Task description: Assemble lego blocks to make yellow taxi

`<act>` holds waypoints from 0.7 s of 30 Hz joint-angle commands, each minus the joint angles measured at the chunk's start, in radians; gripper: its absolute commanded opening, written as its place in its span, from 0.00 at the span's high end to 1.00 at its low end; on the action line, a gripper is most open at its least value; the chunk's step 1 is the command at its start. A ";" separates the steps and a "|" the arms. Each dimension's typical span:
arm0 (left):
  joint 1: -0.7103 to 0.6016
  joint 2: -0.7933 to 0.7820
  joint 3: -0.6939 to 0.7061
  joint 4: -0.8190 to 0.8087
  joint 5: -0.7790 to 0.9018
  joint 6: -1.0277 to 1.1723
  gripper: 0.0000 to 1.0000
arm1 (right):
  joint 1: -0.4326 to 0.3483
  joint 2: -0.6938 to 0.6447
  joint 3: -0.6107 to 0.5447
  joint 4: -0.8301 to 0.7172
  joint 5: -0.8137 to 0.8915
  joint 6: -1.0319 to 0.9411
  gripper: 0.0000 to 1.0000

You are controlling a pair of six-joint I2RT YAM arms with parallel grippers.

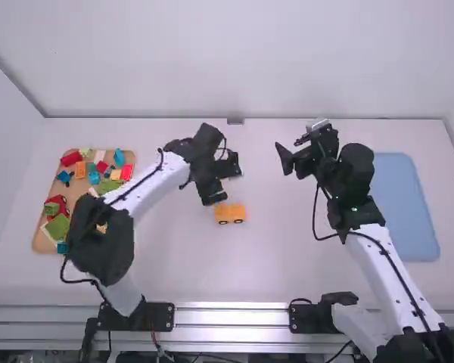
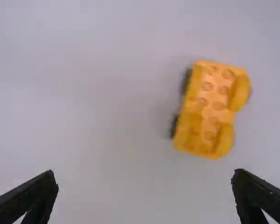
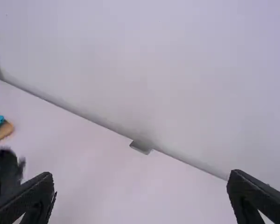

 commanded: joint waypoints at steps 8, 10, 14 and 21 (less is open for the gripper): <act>0.322 -0.037 0.099 -0.040 -0.028 -0.585 0.01 | 0.003 0.006 0.039 0.011 0.050 0.004 0.01; 0.398 -0.037 0.099 -0.067 -0.068 -0.735 0.01 | 0.003 0.006 0.039 0.021 0.050 0.004 0.02; 0.526 -0.037 0.099 -0.124 -0.127 -1.059 0.01 | 0.003 0.006 0.039 0.034 0.043 0.004 0.01; 0.690 -0.037 0.098 -0.262 -0.137 -1.566 0.01 | 0.003 0.006 0.039 0.034 0.043 0.007 0.01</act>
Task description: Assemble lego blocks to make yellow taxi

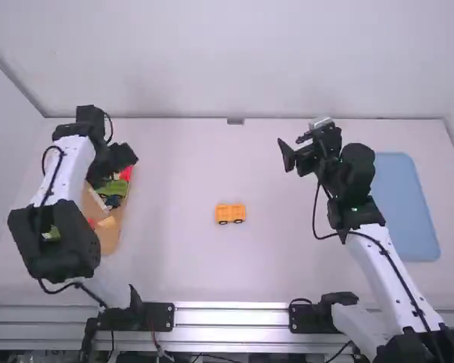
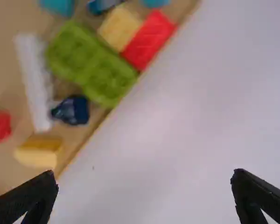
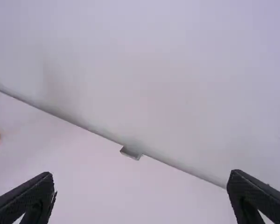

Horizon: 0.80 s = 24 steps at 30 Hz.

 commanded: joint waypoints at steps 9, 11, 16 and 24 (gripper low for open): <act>0.108 -0.011 -0.064 -0.058 0.000 -0.769 0.01 | 0.003 0.006 0.039 0.000 0.001 0.035 0.02; 0.114 -0.011 -0.110 -0.053 -0.011 -0.942 0.01 | 0.003 0.006 0.039 0.001 0.000 0.035 0.02; 0.114 -0.011 -0.211 0.024 -0.002 -0.993 0.00 | 0.003 0.006 0.039 0.001 0.000 0.036 0.02; 0.117 -0.011 -0.324 0.081 -0.015 -1.111 0.28 | 0.003 0.006 0.039 0.002 0.000 0.035 0.02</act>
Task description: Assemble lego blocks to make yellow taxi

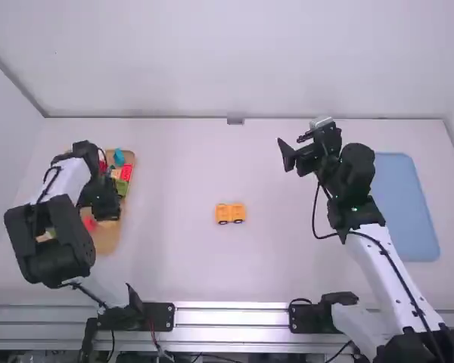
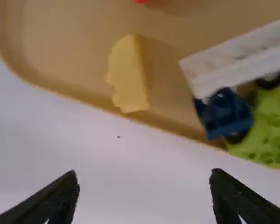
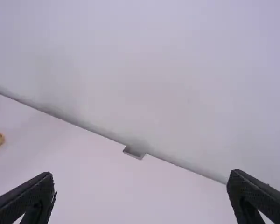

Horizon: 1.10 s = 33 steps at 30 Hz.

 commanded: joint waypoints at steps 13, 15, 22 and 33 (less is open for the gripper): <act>0.006 -0.011 -0.059 -0.007 -0.139 -0.126 0.35 | 0.003 0.006 0.039 0.010 0.000 0.006 0.01; 0.006 -0.011 -0.059 -0.010 -0.146 -0.127 0.34 | 0.003 0.006 0.039 0.010 0.000 0.006 0.02; 0.006 -0.009 -0.059 -0.007 -0.171 -0.117 0.25 | 0.003 0.006 0.039 0.018 0.001 0.059 0.01; 0.006 0.035 -0.065 0.038 -0.162 -0.074 0.28 | 0.003 0.006 0.039 0.022 0.000 0.058 0.01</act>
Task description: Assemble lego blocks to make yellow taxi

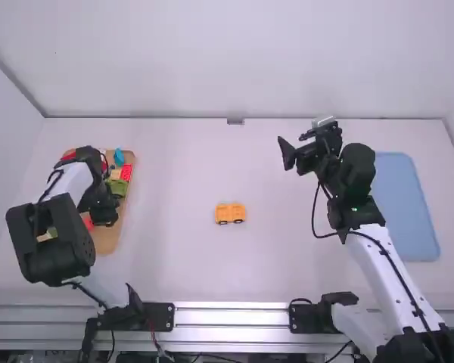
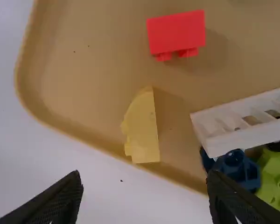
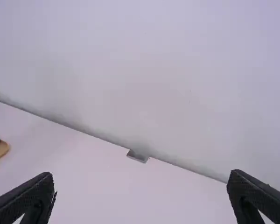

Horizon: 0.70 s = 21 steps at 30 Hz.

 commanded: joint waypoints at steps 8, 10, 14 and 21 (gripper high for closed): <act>0.005 0.037 -0.060 0.057 -0.015 -0.015 0.28 | 0.003 0.006 0.039 0.007 0.001 0.007 0.01; 0.005 0.037 -0.083 0.089 -0.014 -0.015 0.30 | 0.003 0.006 0.038 0.007 0.001 0.007 0.01; 0.005 0.037 -0.111 0.127 -0.026 -0.014 0.30 | 0.003 0.006 0.039 0.007 0.001 0.007 0.02; 0.005 0.037 -0.164 0.210 -0.041 -0.014 0.31 | 0.003 0.006 0.038 0.010 0.001 0.007 0.02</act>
